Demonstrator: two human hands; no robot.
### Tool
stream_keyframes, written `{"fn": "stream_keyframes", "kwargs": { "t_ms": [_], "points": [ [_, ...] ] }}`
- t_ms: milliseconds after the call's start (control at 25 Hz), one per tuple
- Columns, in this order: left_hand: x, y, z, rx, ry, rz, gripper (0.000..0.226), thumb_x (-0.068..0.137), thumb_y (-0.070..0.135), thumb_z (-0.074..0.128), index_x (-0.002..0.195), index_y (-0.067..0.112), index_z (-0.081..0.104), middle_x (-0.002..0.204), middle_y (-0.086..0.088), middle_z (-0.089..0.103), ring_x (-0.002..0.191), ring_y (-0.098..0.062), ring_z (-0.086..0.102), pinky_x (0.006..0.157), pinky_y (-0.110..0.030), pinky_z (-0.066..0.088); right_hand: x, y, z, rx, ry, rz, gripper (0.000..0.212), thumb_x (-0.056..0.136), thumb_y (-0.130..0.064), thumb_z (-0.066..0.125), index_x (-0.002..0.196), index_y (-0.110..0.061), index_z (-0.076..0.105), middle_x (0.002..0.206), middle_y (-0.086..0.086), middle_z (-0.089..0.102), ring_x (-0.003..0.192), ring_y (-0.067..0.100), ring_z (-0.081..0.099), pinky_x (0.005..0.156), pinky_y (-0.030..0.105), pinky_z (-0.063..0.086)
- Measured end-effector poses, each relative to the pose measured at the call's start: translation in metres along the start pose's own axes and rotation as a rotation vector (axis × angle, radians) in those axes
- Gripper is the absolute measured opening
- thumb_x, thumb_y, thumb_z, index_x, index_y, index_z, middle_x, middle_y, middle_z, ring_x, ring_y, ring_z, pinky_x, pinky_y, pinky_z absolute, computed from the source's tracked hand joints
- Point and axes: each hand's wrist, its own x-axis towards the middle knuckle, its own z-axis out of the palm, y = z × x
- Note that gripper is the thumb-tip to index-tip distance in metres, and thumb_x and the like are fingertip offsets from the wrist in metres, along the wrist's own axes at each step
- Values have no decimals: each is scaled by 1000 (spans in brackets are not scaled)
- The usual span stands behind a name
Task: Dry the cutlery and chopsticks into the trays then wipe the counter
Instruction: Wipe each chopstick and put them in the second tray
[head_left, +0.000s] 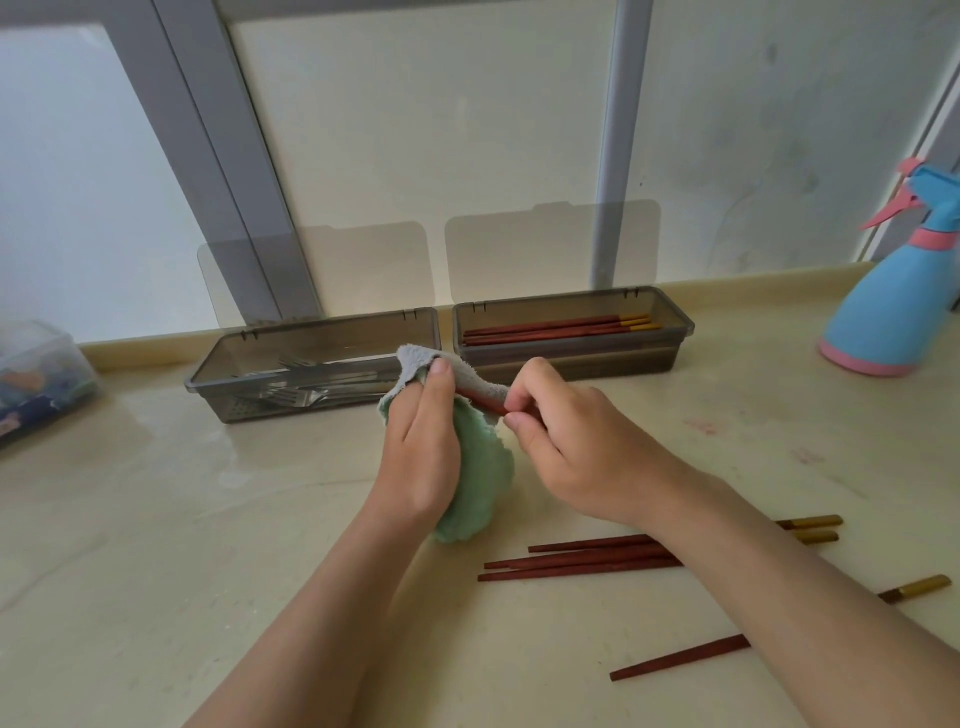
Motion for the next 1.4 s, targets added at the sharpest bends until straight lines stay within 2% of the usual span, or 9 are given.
{"fn": "stream_keyframes", "kwargs": {
  "t_ms": [200, 480, 600, 720, 840, 960, 1120, 1280, 1400],
  "points": [
    [6, 2, -5, -381, 72, -257, 64, 105, 39, 30, 68, 19, 78, 74, -6, 74, 69, -18, 69, 68, -33, 54, 4, 8, -8, -4, 85, 46, 5, 103, -16, 49, 98, -18, 50, 66, -7, 52, 57, 9, 53, 48, 21, 37],
    [2, -3, 0, -53, -100, -90, 61, 88, 47, 32, 91, -8, 57, 87, -25, 59, 84, -28, 57, 85, -53, 49, 1, -2, 2, 79, 43, -16, 8, 101, -13, 53, 95, -16, 50, 66, -7, 52, 54, 12, 49, 47, 27, 37],
    [1, 1, 0, 30, -30, -75, 42, 94, 37, 32, 73, 7, 51, 71, -12, 50, 69, -14, 48, 69, -40, 43, 1, -3, 4, 117, 15, -8, 10, 100, -12, 55, 95, -19, 50, 68, -6, 54, 56, 11, 49, 52, 31, 40],
    [7, 2, -1, -3, 94, -166, 42, 102, 26, 35, 75, 4, 60, 70, -11, 66, 66, -19, 60, 62, -28, 50, 2, -3, -1, 81, -39, 42, 8, 102, -17, 53, 109, -20, 53, 79, -6, 62, 67, 8, 56, 61, 29, 47],
    [18, 6, -11, -172, 356, -305, 32, 101, 28, 38, 80, 15, 58, 80, -14, 69, 70, -25, 63, 65, -33, 51, 3, 8, -17, -22, -106, 115, 12, 104, -24, 49, 112, -21, 59, 79, -2, 66, 68, 8, 59, 64, 32, 49],
    [18, 16, -14, -226, 494, -335, 32, 102, 24, 39, 72, 21, 50, 61, 6, 56, 55, -9, 55, 59, -28, 44, 1, 16, -29, -87, -182, 171, 22, 105, -27, 47, 106, -24, 68, 76, -3, 66, 64, 12, 59, 63, 37, 51],
    [9, 19, -3, -135, 395, -275, 39, 103, 19, 33, 68, 19, 51, 48, 17, 60, 49, -1, 54, 62, -30, 43, 2, 13, -19, -9, -201, 143, 26, 104, -24, 49, 99, -13, 72, 73, 7, 65, 67, 21, 60, 66, 45, 52],
    [-4, 12, 13, 9, 197, -193, 42, 105, 19, 34, 66, 15, 48, 53, 9, 50, 53, -6, 45, 58, -29, 40, 2, 1, -1, 122, -173, 101, 28, 103, -16, 51, 78, -8, 62, 67, 6, 60, 62, 18, 54, 63, 39, 45],
    [-1, 9, 12, 30, 151, -203, 43, 105, 21, 35, 64, 15, 48, 47, 11, 46, 47, -5, 44, 49, -22, 39, 3, -1, -8, 118, -201, 166, 27, 104, -23, 51, 85, -11, 67, 71, 3, 66, 59, 10, 57, 57, 27, 46]
  ]
}}
